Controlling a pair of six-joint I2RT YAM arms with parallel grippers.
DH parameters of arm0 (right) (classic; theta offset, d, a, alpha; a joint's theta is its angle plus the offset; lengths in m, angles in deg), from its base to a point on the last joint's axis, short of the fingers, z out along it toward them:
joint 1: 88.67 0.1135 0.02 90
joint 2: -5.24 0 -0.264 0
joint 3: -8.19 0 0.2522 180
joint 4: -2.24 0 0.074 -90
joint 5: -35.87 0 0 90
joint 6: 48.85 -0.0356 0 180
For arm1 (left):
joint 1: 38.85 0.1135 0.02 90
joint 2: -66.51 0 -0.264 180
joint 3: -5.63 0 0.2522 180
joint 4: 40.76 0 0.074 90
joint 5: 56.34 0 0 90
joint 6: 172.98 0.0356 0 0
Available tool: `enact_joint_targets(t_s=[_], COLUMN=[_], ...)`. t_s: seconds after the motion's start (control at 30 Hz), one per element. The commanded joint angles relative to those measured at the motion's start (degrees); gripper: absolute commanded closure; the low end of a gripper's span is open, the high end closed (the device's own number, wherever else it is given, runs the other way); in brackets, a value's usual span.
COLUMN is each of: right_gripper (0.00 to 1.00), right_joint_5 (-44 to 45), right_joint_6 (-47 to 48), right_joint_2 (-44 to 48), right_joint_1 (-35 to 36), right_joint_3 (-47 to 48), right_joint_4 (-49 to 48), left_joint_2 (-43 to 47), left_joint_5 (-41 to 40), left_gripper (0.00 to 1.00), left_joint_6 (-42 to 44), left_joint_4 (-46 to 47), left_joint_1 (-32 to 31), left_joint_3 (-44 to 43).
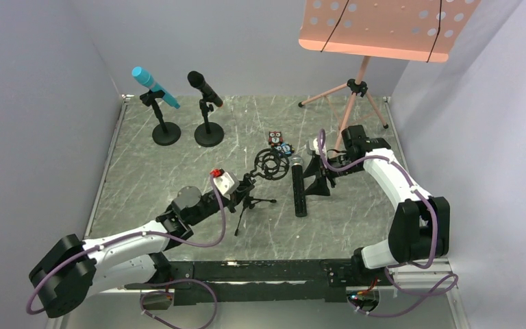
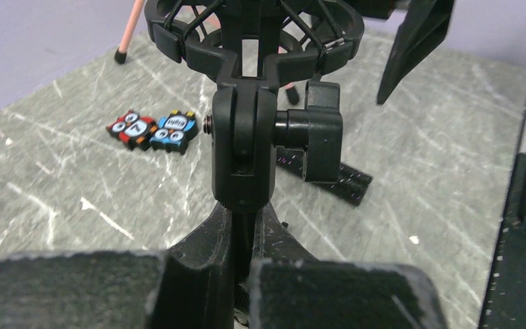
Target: Attach the microphones to the stand
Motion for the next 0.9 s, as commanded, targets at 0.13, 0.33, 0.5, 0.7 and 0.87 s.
enact_joint_targets(t_s=[0.13,0.33,0.5,0.7,0.87], right_gripper=[0.32,0.33,0.33,0.33,0.34], right_joint_5=[-3.68,-3.13,1.31,6.35,12.1], right_joint_6=[-5.42,-24.12,-37.96,-46.51,-55.17], right_joint_2=[0.2,0.39,0.65,0.0,0.38], right_joint_1=[-2.23,-2.08,-2.11,-2.19,-1.65], right_joint_3=[-0.33,-3.77,-6.06,-6.67,-8.1], right_joint_4=[-6.3,-21.77,-32.68,-37.81,-42.42], left_joint_2=[-3.61,-6.92,-7.19,1.7,13.19], left_joint_5=[-12.24,-14.8,-14.56,-15.98,-17.49], left_gripper=[1.0,1.0,0.65,0.2,0.05], left_joint_6=[2.44,1.02,-4.09,-10.29,-13.79], left_joint_4=[20.58,22.52,24.69,12.59,-2.96], left_joint_1=[-0.91,-0.86,-0.82,-0.86,-0.83], left_joint_3=[5.38,6.24,8.47,8.9,8.38])
